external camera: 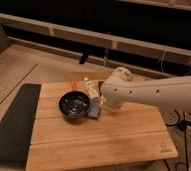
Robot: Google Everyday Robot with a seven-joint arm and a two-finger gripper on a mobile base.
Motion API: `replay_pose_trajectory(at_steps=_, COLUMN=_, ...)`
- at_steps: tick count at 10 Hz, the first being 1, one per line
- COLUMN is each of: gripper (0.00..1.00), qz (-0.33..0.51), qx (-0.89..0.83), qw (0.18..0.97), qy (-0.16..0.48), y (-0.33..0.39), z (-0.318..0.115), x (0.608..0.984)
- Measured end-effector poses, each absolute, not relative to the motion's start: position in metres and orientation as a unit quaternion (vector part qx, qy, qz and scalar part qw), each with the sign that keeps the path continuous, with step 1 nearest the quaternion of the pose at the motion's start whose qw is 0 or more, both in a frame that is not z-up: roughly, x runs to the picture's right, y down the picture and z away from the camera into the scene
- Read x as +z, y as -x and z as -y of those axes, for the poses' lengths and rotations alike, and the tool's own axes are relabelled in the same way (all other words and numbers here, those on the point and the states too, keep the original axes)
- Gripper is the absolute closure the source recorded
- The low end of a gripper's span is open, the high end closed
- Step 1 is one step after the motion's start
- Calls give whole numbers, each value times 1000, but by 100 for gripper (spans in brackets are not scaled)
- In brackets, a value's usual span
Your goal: Place the white sponge in the ceramic cup
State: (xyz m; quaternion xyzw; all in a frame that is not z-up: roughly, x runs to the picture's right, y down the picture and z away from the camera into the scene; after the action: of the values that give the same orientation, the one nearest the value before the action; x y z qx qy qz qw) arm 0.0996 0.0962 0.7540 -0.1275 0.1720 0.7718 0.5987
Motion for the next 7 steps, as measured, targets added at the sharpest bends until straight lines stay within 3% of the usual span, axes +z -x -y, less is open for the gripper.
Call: replay_pose_trajectory(at_steps=7, gripper=35, qz=-141, qx=751, qw=627, qy=150, y=-89, z=-92, x=764)
